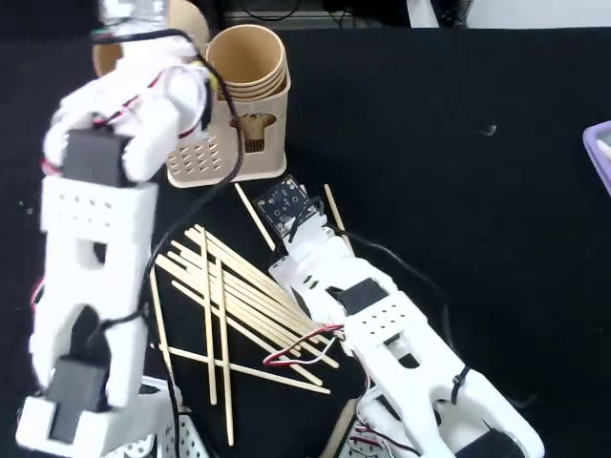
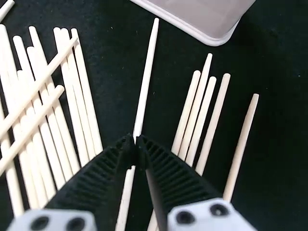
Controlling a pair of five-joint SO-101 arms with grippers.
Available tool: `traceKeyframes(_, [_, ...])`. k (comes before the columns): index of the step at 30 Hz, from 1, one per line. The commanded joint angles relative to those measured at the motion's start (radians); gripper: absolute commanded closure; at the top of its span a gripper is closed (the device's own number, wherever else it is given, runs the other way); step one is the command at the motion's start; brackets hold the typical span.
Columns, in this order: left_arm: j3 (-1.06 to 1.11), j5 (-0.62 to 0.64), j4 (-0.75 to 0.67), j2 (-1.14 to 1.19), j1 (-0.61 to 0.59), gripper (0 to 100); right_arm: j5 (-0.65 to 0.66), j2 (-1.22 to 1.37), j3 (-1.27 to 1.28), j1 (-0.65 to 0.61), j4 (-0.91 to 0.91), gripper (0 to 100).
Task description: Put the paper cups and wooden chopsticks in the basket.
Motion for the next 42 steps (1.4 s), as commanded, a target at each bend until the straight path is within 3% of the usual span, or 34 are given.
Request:
traceKeyframes(1, [-0.104, 0.009, 0.014, 0.02, 0.056, 97, -0.005, -0.019, -0.012, 0.037, -0.02, 98.3])
traceKeyframes(11, [-0.354, 0.005, 0.167, 0.127, 0.124, 97, -0.005, -0.019, -0.01, 0.035, -0.02, 98.3])
traceKeyframes(21, [-0.438, -0.258, 0.298, 0.288, 0.124, 97, -0.005, -0.019, -0.01, 0.035, -0.02, 98.3])
traceKeyframes(27, [-0.441, -0.275, 0.288, 0.315, 0.122, 96, -0.005, -0.019, -0.01, 0.035, -0.02, 98.3])
traceKeyframes(33, [-0.512, -0.273, 0.285, 0.325, 0.116, 83, -0.005, -0.019, -0.01, 0.035, -0.02, 98.3])
traceKeyframes(39, [-0.506, -0.27, 0.155, 0.325, 0.114, 82, -0.005, -0.019, -0.01, 0.035, -0.02, 98.3])
traceKeyframes(42, [-0.506, -0.209, 0.091, 0.327, 0.114, 82, -0.005, -0.019, -0.01, 0.035, -0.02, 98.3])
